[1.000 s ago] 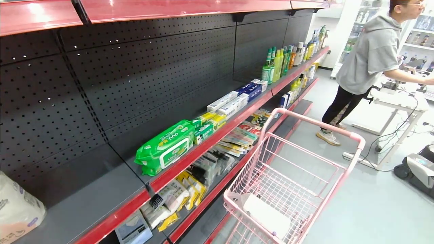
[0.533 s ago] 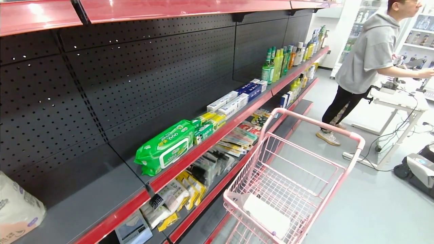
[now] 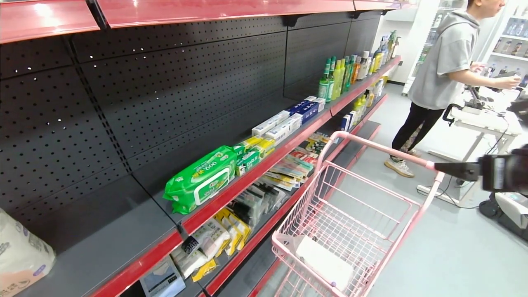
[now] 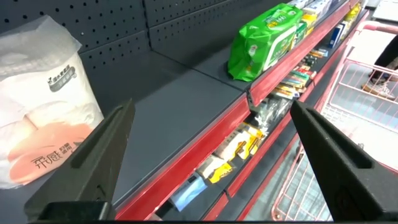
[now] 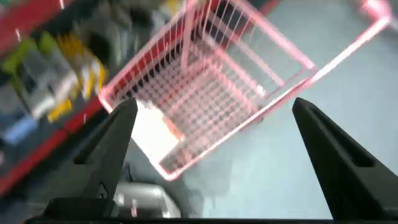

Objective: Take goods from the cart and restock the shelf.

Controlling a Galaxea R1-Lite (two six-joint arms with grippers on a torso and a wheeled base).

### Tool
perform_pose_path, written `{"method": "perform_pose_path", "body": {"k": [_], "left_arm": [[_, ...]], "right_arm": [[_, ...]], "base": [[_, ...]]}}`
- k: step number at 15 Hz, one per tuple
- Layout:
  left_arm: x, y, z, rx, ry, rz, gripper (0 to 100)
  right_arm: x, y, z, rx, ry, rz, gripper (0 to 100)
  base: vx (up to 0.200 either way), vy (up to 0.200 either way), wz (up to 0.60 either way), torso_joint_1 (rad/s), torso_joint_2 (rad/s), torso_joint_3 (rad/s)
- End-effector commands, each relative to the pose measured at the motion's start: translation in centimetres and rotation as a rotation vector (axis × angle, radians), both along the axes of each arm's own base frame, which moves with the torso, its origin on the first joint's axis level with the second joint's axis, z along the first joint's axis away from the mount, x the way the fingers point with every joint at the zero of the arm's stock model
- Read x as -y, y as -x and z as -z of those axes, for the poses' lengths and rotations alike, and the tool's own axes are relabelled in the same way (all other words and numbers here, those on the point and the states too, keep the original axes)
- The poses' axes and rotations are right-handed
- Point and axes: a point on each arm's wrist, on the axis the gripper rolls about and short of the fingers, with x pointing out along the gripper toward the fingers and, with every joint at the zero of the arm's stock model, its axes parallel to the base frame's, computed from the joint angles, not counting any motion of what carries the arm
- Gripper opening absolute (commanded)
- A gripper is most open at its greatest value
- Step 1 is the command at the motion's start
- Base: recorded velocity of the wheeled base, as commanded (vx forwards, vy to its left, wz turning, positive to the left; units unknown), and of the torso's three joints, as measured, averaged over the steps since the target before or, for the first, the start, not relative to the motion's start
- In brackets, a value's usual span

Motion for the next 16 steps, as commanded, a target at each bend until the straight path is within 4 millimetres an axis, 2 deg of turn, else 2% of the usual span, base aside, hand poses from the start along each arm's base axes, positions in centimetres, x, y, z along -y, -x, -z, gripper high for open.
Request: {"method": "perform_pose_path", "body": {"k": [1,2,4,7,10,12,16], "left_arm": [[0.0,0.0,0.0,-0.001,0.000,0.000,100],[0.0,0.0,0.0,-0.001,0.000,0.000,100],[0.0,0.0,0.0,-0.001,0.000,0.000,100],[0.0,0.0,0.0,-0.001,0.000,0.000,100],[0.0,0.0,0.0,-0.001,0.000,0.000,100],[0.0,0.0,0.0,-0.001,-0.002,-0.002,100],[0.0,0.0,0.0,-0.003,-0.002,-0.002,100]], "right_arm": [[-5.6,-12.0,11.3,-0.473,0.134,-0.222,100],[-6.2,-12.6,13.3,-0.526,0.161,-0.254,100],[-7.6,-13.0,15.3,-0.577,0.187,-0.307,100],[-9.6,-13.8,16.3,-0.581,0.210,-0.368,100],[-10.1,-14.5,17.3,-0.585,0.263,-0.433,100],[-10.4,-14.7,17.7,-0.587,0.288,-0.467,100],[-12.5,-14.4,18.8,-0.602,0.303,-0.521,100]], "base": [[0.000,0.000,0.00,0.000,0.00,0.000],[0.000,0.000,0.00,0.000,0.00,0.000],[0.000,0.000,0.00,0.000,0.00,0.000],[0.000,0.000,0.00,0.000,0.00,0.000],[0.000,0.000,0.00,-0.054,0.12,0.070],[0.000,0.000,0.00,-0.071,0.18,0.090],[0.000,0.000,0.00,-0.087,0.20,0.105]]}}
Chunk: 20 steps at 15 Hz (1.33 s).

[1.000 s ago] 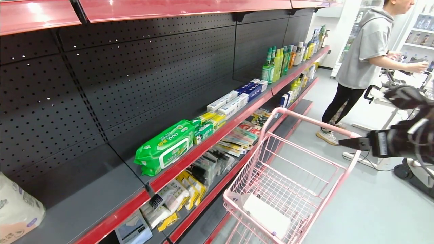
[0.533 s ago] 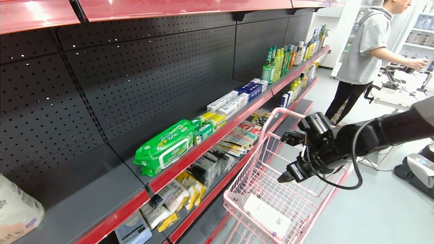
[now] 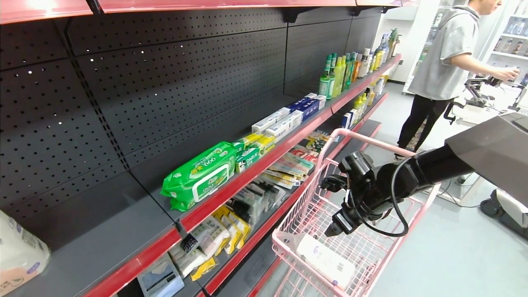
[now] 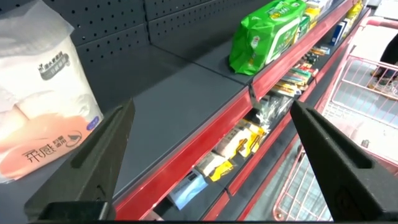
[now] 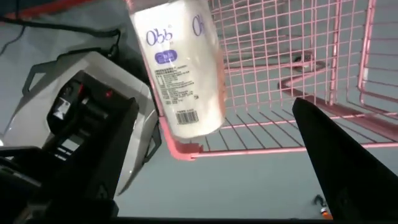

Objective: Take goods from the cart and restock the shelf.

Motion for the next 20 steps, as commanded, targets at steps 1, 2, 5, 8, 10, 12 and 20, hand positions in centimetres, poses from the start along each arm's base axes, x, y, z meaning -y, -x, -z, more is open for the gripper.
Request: {"method": "perform_pose_path", "body": {"k": [1,2,5,8,10,12,20], "left_arm": [[0.0,0.0,0.0,-0.001,0.000,0.000,100],[0.0,0.0,0.0,0.001,0.000,0.000,100],[0.0,0.0,0.0,-0.001,0.000,0.000,100],[0.0,0.0,0.0,-0.001,0.000,0.000,100],[0.0,0.0,0.0,-0.002,0.000,0.000,100],[0.0,0.0,0.0,-0.002,0.000,0.000,100],[0.0,0.0,0.0,-0.002,0.000,0.000,100]], "right_arm": [[-0.9,0.2,0.7,-0.017,0.007,-0.027,100],[-1.3,0.3,1.0,-0.022,0.010,-0.039,100],[-1.8,0.6,1.3,-0.030,0.024,-0.072,100],[-2.6,0.9,1.8,-0.040,0.027,-0.096,100],[-3.0,1.0,1.8,-0.040,0.026,-0.108,100],[-3.6,0.8,2.0,-0.035,0.030,-0.133,100],[-3.9,-0.1,1.8,0.001,0.017,-0.245,100]], "base": [[0.000,0.000,0.00,-0.080,0.20,0.110],[0.000,0.000,0.00,-0.100,0.24,0.134],[0.000,0.000,0.00,-0.105,0.25,0.132],[0.000,0.000,0.00,-0.137,0.31,0.168],[0.000,0.000,0.00,-0.146,0.33,0.188],[0.000,0.000,0.00,-0.146,0.33,0.195],[0.000,0.000,0.00,-0.080,0.19,0.105]]}}
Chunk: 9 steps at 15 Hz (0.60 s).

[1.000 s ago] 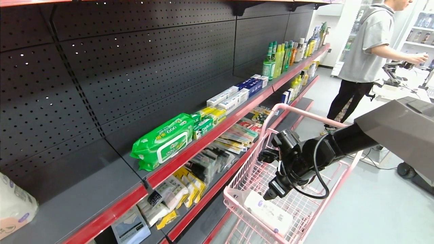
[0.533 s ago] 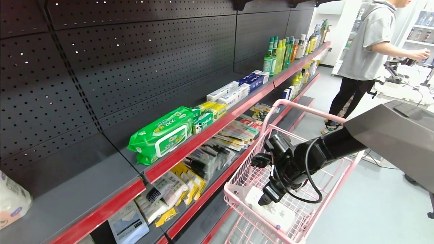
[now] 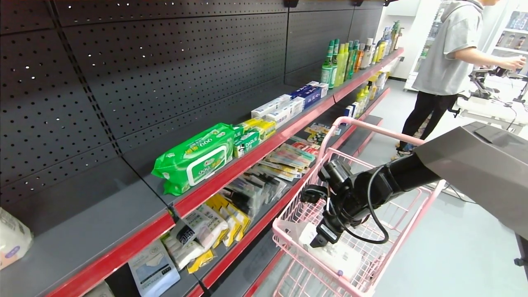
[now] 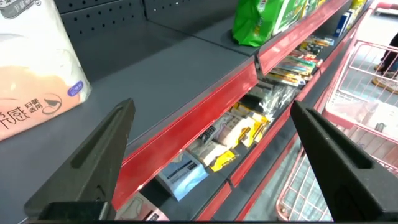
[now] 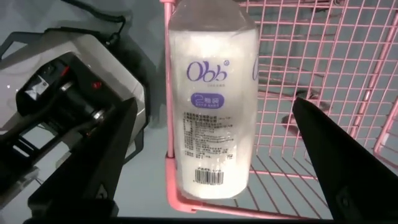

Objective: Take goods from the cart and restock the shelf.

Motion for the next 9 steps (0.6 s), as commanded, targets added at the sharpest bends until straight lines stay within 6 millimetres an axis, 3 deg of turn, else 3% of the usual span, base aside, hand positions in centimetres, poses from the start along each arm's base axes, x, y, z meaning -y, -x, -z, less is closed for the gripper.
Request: {"method": "perform_pose_path", "body": {"k": [1,9], "left_arm": [[0.00,-0.02,0.02,-0.002,0.000,0.000,100],[0.00,-0.02,0.02,-0.002,0.000,0.000,100]], "right_arm": [[-0.12,-0.26,0.00,0.005,-0.003,0.000,100],[-0.16,-0.76,0.77,-0.003,0.001,0.006,100]], "base": [[0.000,0.000,0.00,0.000,0.00,0.000],[0.000,0.000,0.00,-0.081,0.19,0.112]]}}
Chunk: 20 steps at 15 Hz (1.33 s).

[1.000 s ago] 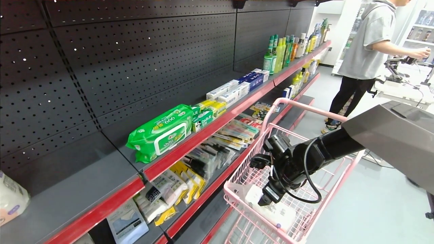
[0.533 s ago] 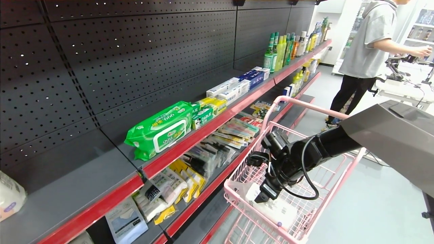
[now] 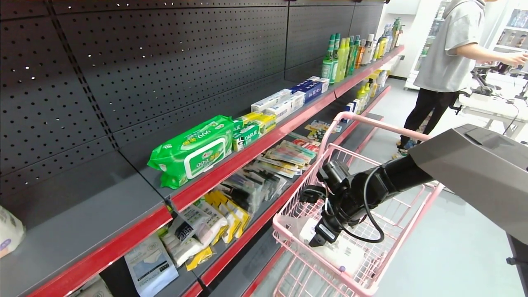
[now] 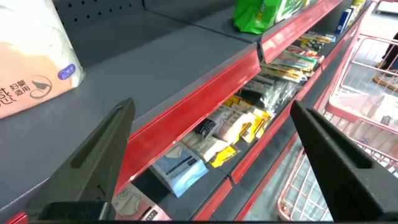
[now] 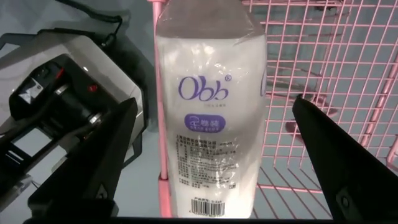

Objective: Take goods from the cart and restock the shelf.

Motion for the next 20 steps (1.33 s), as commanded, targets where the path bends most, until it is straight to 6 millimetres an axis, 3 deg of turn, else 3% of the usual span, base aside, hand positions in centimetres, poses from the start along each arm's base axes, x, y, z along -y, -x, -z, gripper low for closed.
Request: {"method": "perform_pose_path", "body": {"k": [1,12,20], "left_arm": [[0.0,0.0,0.0,-0.002,0.000,0.000,100],[0.0,0.0,0.0,-0.002,-0.002,0.000,100],[0.0,0.0,0.0,-0.001,-0.002,0.000,100]], "right_arm": [[0.0,-0.3,0.2,0.000,0.000,0.003,100],[0.5,-1.6,2.5,-0.041,-0.009,0.018,100],[0.8,-2.9,2.8,-0.019,-0.014,0.019,100]], "base": [[0.000,0.000,0.00,0.000,0.00,0.000],[0.000,0.000,0.00,0.000,0.00,0.000],[0.000,0.000,0.00,0.000,0.00,0.000]]}}
